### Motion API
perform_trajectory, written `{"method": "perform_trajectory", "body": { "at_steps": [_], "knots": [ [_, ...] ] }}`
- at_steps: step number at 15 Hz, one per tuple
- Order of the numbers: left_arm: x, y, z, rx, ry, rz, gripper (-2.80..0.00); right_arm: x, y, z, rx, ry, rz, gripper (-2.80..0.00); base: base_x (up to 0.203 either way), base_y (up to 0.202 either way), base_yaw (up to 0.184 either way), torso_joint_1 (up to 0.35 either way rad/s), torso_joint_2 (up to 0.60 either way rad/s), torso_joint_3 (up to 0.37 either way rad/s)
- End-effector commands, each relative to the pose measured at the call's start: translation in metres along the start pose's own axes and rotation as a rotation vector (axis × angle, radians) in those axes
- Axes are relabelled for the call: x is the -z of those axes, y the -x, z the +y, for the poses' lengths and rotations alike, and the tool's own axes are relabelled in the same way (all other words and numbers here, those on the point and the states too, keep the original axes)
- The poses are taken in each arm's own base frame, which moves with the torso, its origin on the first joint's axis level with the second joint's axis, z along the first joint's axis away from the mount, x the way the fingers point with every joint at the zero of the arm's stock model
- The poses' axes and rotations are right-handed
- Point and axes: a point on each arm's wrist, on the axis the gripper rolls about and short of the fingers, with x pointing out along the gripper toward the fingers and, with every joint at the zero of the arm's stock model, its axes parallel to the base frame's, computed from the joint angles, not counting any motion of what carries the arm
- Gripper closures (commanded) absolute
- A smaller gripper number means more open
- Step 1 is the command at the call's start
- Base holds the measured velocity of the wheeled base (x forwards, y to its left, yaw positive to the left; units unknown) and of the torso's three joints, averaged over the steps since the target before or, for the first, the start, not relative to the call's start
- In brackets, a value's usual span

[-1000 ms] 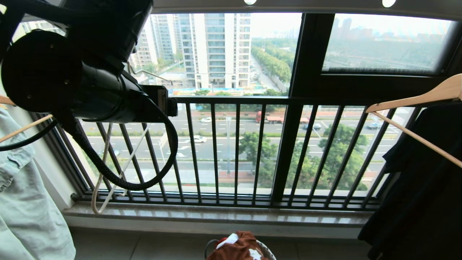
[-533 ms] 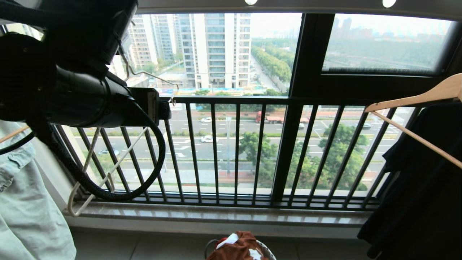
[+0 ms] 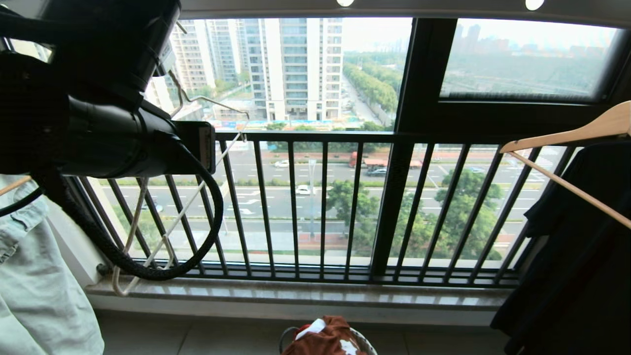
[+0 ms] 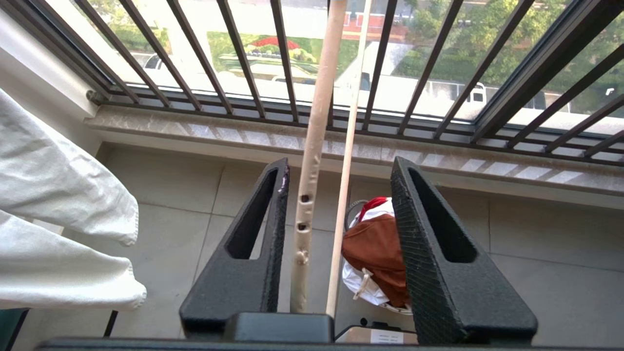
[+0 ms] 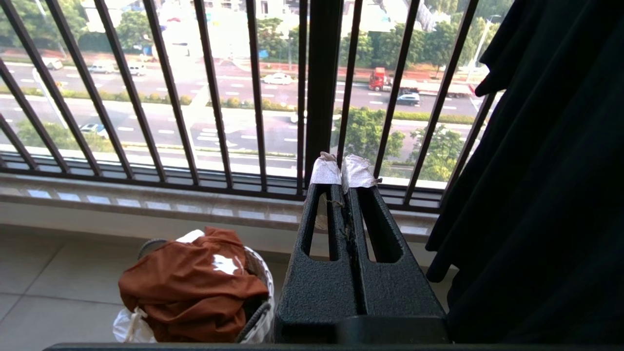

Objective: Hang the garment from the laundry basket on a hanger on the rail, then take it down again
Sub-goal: Pick up the clothes rack on the clothesline

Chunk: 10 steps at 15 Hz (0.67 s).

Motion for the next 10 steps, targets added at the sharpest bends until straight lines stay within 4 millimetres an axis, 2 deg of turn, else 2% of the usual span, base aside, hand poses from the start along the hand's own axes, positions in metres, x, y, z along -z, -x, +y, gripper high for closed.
{"method": "perform_trajectory", "body": {
  "at_steps": [1, 10],
  "knots": [
    [-0.001, 0.003, 0.003, -0.003, 0.006, -0.005, 0.00, 0.000, 0.000, 0.000, -0.001, 0.000, 0.001, 0.00, 0.000, 0.000, 0.000, 0.000, 0.00, 0.000],
    [-0.003, 0.015, 0.012, 0.006, 0.029, -0.030, 0.00, 0.000, 0.000, 0.000, -0.001, 0.000, 0.001, 0.00, 0.000, 0.000, 0.000, 0.000, 0.00, 0.000]
  ]
}}
